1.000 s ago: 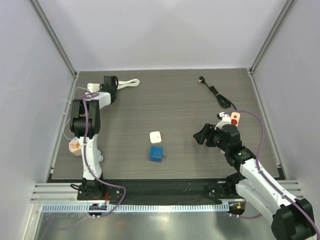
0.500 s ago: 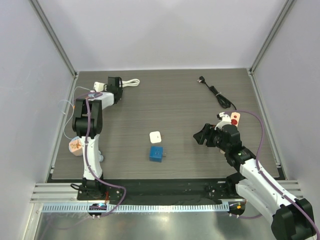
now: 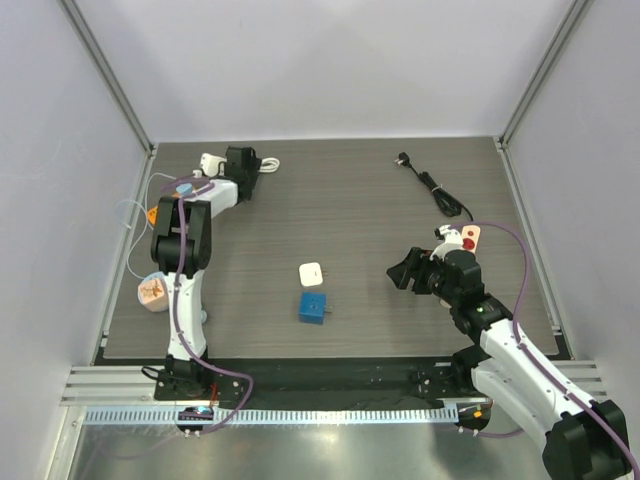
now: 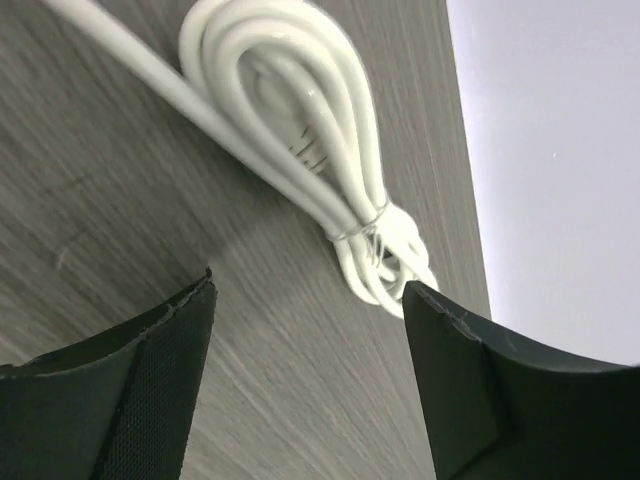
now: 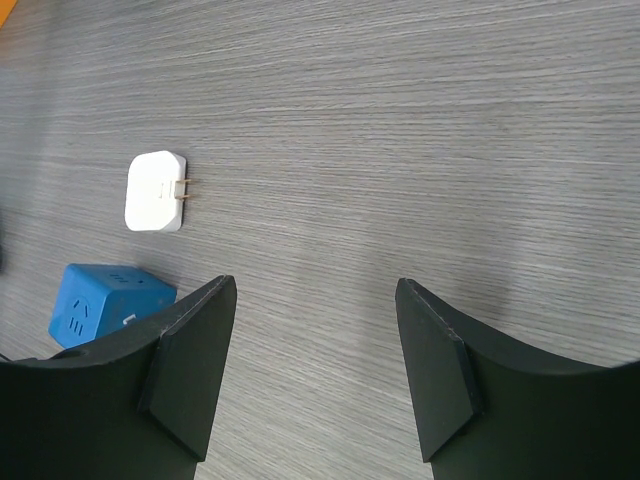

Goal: Pull the plug off the socket

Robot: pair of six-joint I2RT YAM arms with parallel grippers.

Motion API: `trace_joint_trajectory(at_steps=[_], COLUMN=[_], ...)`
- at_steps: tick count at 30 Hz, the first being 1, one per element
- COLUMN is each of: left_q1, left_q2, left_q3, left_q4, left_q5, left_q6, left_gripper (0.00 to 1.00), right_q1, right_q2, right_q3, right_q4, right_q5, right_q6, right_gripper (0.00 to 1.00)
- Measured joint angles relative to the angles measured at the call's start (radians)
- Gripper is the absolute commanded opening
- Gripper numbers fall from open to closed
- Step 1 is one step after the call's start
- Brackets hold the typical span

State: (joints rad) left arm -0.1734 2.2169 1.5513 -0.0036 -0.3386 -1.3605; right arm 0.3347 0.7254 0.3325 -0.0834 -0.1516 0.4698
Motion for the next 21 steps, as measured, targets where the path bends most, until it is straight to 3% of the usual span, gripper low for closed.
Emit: trace_joint_trajectory(at_steps=[12, 15, 16, 21], left_q1=[0.005, 0.005, 0.005, 0.005], left_q2=[0.212, 0.230, 0.238, 0.269], left_q3=[0.369, 0.406, 0.418, 0.452], left_q4=[-0.160, -0.206, -0.218, -0.228], left_q5=[-0.041, -0.052, -0.055, -0.050], left_q6=[-0.077, -0.106, -0.111, -0.120], left_gripper=[0.73, 0.60, 0.46, 0.15], right_q1=[0.000, 0.000, 0.000, 0.000], right_q2=[0.002, 0.002, 0.002, 0.001], right_q3=[0.000, 0.000, 0.000, 0.000], right_q4=[0.000, 0.000, 0.000, 0.000], right_q5=[0.000, 0.000, 0.000, 0.000], right_q6=[0.000, 0.000, 0.000, 0.000], right_gripper=[0.71, 0.70, 0.70, 0.70])
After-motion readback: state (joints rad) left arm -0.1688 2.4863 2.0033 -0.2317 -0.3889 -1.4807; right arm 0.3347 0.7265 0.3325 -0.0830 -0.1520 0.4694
